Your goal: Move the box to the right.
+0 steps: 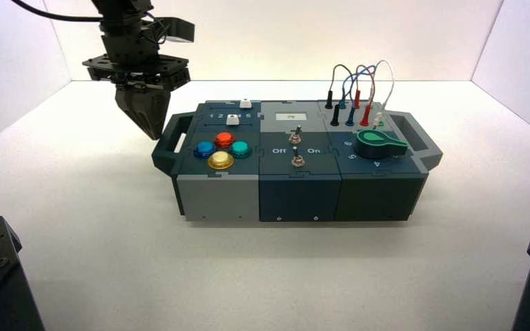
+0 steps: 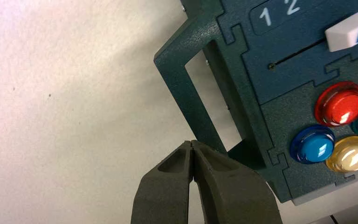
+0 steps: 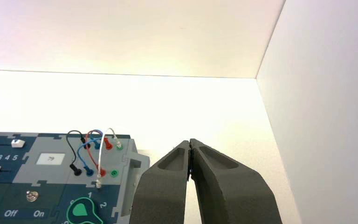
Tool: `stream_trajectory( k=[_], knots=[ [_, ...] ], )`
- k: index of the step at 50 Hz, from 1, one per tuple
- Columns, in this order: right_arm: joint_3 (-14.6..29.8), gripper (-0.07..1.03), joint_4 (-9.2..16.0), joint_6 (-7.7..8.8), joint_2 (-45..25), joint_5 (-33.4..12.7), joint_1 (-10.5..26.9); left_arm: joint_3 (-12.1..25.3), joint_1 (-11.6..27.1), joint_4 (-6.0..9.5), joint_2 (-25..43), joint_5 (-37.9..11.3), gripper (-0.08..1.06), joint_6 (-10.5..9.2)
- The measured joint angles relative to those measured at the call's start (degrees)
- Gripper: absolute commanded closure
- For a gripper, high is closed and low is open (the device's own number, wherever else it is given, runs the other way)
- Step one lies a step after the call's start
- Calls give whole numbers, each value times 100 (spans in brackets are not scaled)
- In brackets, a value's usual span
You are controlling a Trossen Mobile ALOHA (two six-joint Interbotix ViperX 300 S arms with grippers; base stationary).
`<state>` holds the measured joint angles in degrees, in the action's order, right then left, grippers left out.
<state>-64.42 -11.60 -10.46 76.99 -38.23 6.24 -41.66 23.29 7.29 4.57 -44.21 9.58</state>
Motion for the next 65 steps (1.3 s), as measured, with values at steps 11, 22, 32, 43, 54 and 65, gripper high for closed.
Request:
stream_trajectory(
  k=[11, 22, 32, 43, 54, 65],
  knots=[
    [0, 98, 0, 0, 9, -9, -9, 114, 316, 149, 9, 9, 101, 0],
    [0, 98, 9, 0, 9, -9, -9, 132, 650, 211, 18, -26, 100, -35],
    [0, 98, 0, 0, 9, -9, 0, 123, 703, 202, 26, -35, 101, -44],
    [-9, 98, 9, 0, 9, -9, -9, 132, 712, 202, 70, 9, 101, -35],
    [0, 98, 9, 0, 0, -9, -9, 193, 817, 176, 158, 53, 101, -35],
    [0, 98, 26, 0, 9, -9, 0, 316, 826, 149, 290, 44, 101, -26]
  ],
)
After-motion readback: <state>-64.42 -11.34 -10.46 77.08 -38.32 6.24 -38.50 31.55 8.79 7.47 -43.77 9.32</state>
